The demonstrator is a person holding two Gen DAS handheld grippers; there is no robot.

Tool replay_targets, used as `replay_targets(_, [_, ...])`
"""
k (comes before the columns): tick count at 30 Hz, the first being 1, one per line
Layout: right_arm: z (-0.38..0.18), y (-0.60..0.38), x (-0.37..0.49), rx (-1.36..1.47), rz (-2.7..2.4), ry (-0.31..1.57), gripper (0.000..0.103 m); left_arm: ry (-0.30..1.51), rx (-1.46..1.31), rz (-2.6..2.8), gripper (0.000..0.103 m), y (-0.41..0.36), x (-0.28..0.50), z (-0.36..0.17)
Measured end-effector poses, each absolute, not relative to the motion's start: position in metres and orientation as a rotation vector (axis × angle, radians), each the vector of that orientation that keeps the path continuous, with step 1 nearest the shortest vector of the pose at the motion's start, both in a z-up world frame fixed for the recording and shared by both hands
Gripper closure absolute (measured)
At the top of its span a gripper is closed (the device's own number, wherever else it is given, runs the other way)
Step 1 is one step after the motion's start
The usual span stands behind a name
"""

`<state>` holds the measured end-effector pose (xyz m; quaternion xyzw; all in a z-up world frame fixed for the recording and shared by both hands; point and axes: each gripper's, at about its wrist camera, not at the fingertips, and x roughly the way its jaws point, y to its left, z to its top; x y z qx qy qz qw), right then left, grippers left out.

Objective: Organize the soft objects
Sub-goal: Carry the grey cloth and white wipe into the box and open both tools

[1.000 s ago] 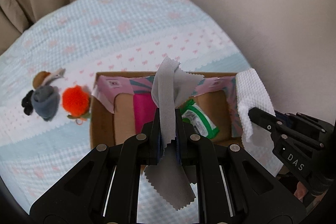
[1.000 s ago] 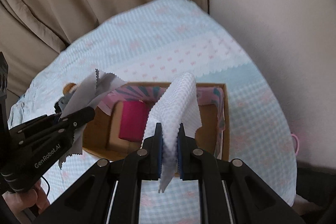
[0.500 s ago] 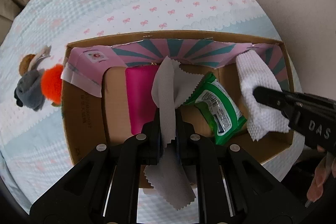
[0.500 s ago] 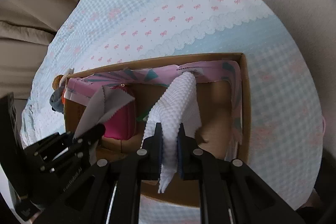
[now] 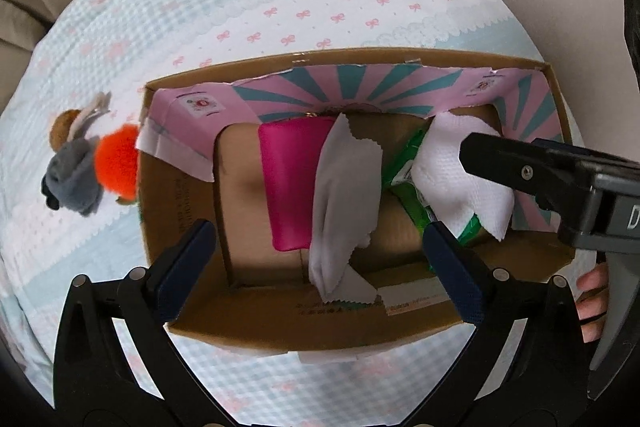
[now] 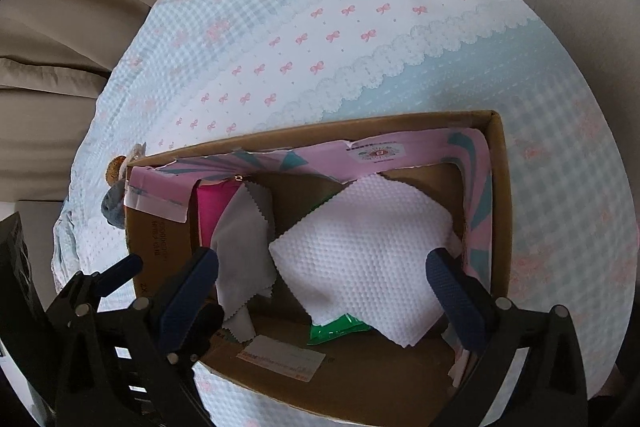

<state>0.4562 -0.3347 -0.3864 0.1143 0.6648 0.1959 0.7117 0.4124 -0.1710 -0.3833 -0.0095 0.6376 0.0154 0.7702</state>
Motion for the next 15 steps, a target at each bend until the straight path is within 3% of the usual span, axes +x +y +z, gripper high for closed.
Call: replay_targets(15, [-0.335, -0.332, 0.428, 0.206, 0.428, 1.401, 0.000, 1.281, -0.064, 0.024, 0.000, -0.161, 0.383, -0.326])
